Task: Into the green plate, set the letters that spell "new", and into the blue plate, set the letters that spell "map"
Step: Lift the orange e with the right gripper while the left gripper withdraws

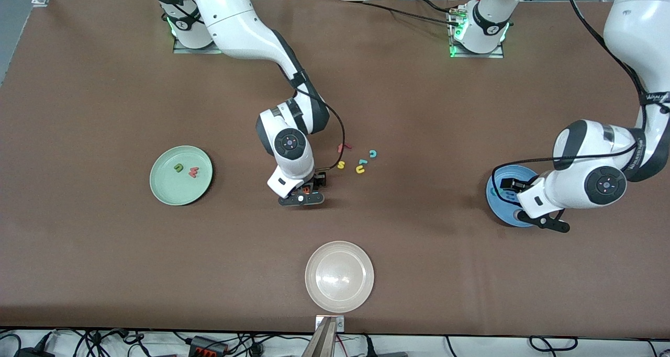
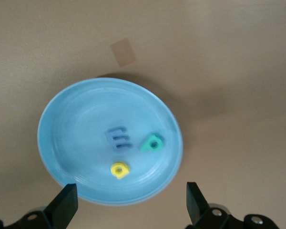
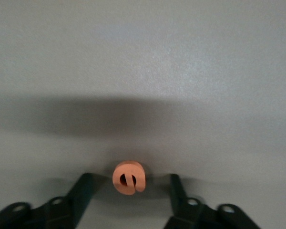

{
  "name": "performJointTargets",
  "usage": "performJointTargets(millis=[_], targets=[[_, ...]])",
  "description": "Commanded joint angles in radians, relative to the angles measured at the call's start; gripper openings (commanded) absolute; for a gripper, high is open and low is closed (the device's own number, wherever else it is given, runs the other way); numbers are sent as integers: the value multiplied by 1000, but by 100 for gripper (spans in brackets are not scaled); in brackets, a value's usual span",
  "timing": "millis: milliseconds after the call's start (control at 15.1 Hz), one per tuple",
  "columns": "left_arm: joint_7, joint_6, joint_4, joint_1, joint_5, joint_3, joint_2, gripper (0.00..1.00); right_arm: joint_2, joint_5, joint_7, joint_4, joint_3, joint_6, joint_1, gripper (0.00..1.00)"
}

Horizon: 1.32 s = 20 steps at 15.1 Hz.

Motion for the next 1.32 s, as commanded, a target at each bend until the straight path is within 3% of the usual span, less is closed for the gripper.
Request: performJointTargets(millis=[0, 330, 529, 727, 859, 1057, 1189, 1255], targets=[[6, -158, 108, -2, 5, -68, -10, 100, 14, 13, 10, 24, -4, -4, -1, 60], [9, -418, 267, 0, 5, -157, -54, 100, 14, 13, 6, 24, -4, -6, -11, 44], [18, -443, 258, -25, -68, -113, -158, 100, 14, 14, 6, 24, -4, -7, -13, 31], [21, -436, 248, -187, -284, 187, -281, 100, 14, 13, 2, 24, -4, -9, -15, 16], [24, -421, 182, -288, -392, 370, -375, 100, 7, 17, -2, 24, -5, -13, -18, 11], [84, -242, -37, -403, -420, 537, -562, 100, -22, 11, -8, 10, -31, -74, -16, 7], [84, -129, -146, -459, -419, 594, -657, 100, -91, 10, -91, -42, -57, -188, -59, 7], [81, -113, -148, -473, -419, 608, -668, 100, -134, 10, -175, -80, -77, -222, -86, 7]])
